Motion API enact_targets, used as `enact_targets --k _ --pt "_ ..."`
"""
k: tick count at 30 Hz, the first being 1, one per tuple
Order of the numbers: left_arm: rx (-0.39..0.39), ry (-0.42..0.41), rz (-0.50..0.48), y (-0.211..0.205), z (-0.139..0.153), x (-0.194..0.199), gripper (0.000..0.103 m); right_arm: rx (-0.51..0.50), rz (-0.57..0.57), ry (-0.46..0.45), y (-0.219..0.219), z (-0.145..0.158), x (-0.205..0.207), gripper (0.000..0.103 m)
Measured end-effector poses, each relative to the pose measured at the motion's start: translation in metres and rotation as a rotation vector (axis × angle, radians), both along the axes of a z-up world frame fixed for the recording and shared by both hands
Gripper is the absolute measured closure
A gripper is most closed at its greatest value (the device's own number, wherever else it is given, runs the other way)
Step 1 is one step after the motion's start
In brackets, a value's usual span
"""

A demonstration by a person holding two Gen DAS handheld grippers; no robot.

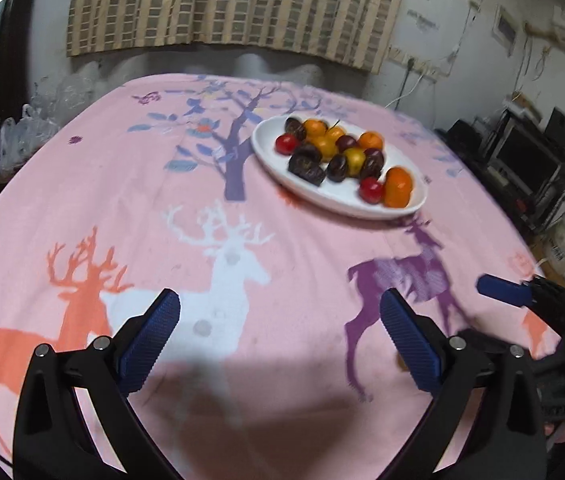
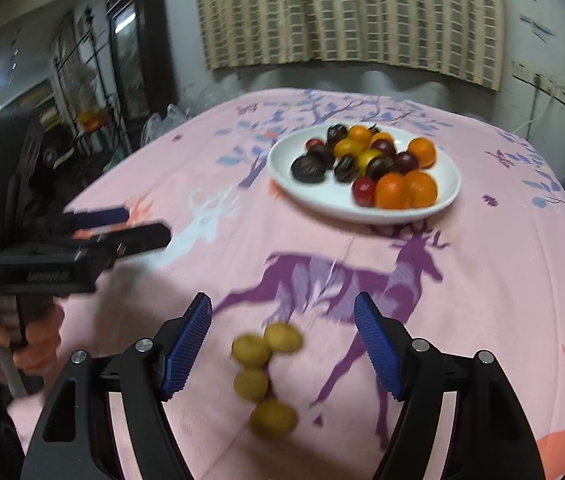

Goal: Organize fruits
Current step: 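Grasp a yellow longan with the right tool while the left tool grasps another longan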

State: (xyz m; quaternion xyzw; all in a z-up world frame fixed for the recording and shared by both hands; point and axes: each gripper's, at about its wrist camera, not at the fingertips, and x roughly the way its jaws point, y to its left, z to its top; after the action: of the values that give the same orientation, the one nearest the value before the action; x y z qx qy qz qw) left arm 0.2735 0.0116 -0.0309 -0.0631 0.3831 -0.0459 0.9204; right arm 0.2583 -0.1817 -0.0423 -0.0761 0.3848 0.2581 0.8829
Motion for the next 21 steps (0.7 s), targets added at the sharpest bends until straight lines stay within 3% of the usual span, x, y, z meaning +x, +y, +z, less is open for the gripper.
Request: enact_targets --k 4,8,10,12,13,16,21 --pt "0.075 -0.012 0.023 -0.004 -0.006 0.000 0.004 -0.041 -0.002 0.035 -0.002 -0.014 -0.016 0.029" --pt "0.022 0.030 0.006 0.001 -0.012 0.004 0.004 -0.071 0.031 0.069 0.001 -0.022 -0.023 0.034" --pt "0.020 0.027 0.010 0.002 -0.012 0.004 0.004 -0.086 0.043 0.091 0.002 -0.026 -0.025 0.045" --pt "0.027 0.021 0.014 0.002 -0.012 0.004 0.004 -0.101 0.050 0.120 0.003 -0.032 -0.024 0.071" --pt "0.029 0.022 0.015 0.002 -0.013 0.004 0.004 -0.116 0.045 0.126 0.002 -0.035 -0.024 0.076" --pt "0.011 0.036 -0.001 0.000 -0.015 0.005 0.004 -0.094 0.049 0.117 -0.002 -0.029 -0.026 0.076" --pt "-0.066 0.069 -0.149 -0.027 -0.019 -0.001 0.005 0.019 -0.043 0.050 -0.033 -0.004 -0.022 0.076"
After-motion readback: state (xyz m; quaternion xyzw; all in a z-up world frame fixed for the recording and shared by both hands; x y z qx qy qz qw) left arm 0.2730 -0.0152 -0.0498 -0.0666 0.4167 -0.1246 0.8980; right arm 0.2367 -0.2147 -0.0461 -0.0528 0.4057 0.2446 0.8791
